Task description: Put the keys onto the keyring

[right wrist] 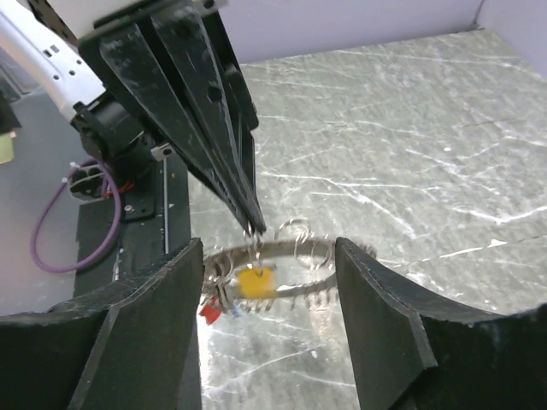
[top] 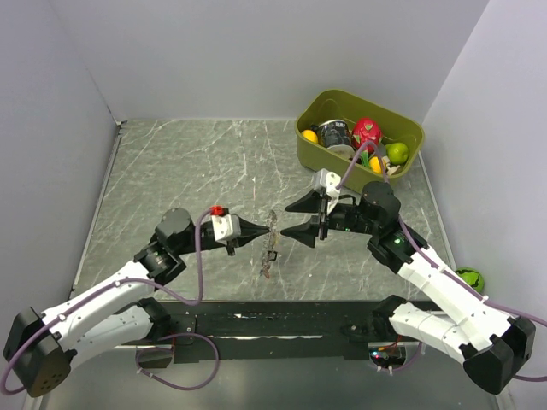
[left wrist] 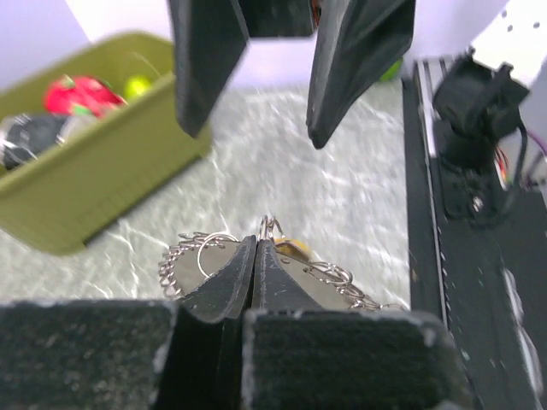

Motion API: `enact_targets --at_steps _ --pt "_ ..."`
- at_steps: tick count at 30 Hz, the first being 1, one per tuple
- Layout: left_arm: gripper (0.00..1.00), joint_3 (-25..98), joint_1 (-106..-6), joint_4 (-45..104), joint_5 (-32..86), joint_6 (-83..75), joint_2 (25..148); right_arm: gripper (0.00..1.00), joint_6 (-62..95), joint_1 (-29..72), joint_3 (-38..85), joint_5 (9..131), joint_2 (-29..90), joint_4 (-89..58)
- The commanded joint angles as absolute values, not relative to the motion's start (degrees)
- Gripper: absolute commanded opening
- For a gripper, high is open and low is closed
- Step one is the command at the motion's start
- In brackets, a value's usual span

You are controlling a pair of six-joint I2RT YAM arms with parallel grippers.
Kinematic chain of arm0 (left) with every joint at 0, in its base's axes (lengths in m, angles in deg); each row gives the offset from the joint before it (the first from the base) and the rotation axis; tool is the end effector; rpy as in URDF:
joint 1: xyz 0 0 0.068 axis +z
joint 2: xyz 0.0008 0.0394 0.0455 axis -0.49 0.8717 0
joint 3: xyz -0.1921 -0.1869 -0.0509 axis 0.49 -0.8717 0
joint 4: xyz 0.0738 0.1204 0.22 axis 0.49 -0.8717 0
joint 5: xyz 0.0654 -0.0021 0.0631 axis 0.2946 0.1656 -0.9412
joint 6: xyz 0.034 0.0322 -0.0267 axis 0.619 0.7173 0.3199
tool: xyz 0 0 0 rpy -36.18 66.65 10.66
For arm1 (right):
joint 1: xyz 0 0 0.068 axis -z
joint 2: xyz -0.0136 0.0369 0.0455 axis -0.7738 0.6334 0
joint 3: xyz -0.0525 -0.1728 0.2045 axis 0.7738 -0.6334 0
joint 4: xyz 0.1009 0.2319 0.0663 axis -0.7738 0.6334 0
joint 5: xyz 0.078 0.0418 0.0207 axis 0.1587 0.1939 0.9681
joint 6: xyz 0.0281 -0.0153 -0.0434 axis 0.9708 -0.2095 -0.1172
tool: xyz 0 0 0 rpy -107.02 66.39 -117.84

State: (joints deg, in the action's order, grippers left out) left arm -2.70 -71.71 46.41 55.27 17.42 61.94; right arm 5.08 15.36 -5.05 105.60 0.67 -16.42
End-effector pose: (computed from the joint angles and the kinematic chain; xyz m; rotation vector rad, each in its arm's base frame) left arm 0.1390 -0.1554 0.3036 1.1456 1.1558 -0.9326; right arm 0.1520 0.1378 0.3550 -1.1172 1.3084 1.0183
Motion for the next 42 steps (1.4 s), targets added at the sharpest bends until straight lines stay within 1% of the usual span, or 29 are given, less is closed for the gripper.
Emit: enact_targets --at_steps 1,5,7,12,13,14,16,19,27,28,30,33,36,37,39,40,42 --pt "0.01 -6.91 -71.88 68.39 52.63 11.59 59.20 0.68 7.24 15.98 -5.58 108.69 -0.23 -19.95" --pt "0.01 -10.88 -71.88 78.15 51.21 8.68 58.40 0.66 7.42 16.15 -5.31 110.27 0.38 -19.51" --pt "0.01 -11.67 -71.80 79.85 51.47 8.14 58.66 0.66 7.68 16.07 -5.14 111.85 0.56 -19.77" --pt "0.01 -11.76 -71.88 83.27 54.63 6.03 59.63 0.61 7.60 16.07 -5.05 114.49 0.65 -20.12" --pt "0.01 -11.76 -71.88 83.81 54.81 5.86 59.72 0.60 7.60 16.07 -4.79 114.58 0.91 -20.21" --pt "0.01 -11.76 -71.88 84.07 55.25 5.77 59.72 0.55 7.34 16.15 -4.53 114.84 1.00 -19.95" --pt "0.01 -11.33 -71.88 83.72 56.30 5.95 59.98 0.51 7.07 16.07 -3.56 115.46 1.79 -19.25" --pt "0.01 -11.06 -71.88 83.90 57.45 6.12 60.33 0.48 7.94 16.07 -3.82 115.90 1.88 -21.16" --pt "0.01 -10.80 -71.79 82.58 57.89 6.65 60.07 0.45 11.99 16.07 -4.09 118.00 3.19 -25.57" --pt "0.01 -10.54 -71.88 82.32 58.06 6.82 59.98 0.42 12.08 16.15 -3.91 118.71 3.55 -25.49" --pt "0.01 -10.53 -71.88 81.88 58.24 7.09 59.89 0.40 12.78 16.07 -4.17 119.50 4.16 -26.53" --pt "0.01 -10.80 -71.80 81.53 57.89 7.09 59.63 0.35 13.13 16.07 -4.09 119.77 4.78 -26.54" --pt "0.01 -10.71 -71.88 81.53 58.07 7.09 59.54 0.29 13.31 15.98 -4.34 120.21 5.13 -26.89" --pt "0.01 -10.71 -71.88 81.44 58.07 7.09 59.54 0.26 13.31 15.98 -4.35 120.21 5.13 -27.07" --pt "0.01 -10.62 -71.88 81.00 58.15 7.09 59.63 0.23 13.49 15.98 -4.09 120.29 5.39 -26.89" --pt "0.01 -10.36 -71.88 80.91 58.15 7.09 59.72 0.16 13.31 15.98 -4.00 120.30 5.40 -26.28" --pt "0.01 -10.27 -71.88 81.00 58.59 7.09 60.07 0.09 13.22 15.98 -3.99 120.30 5.40 -26.28"
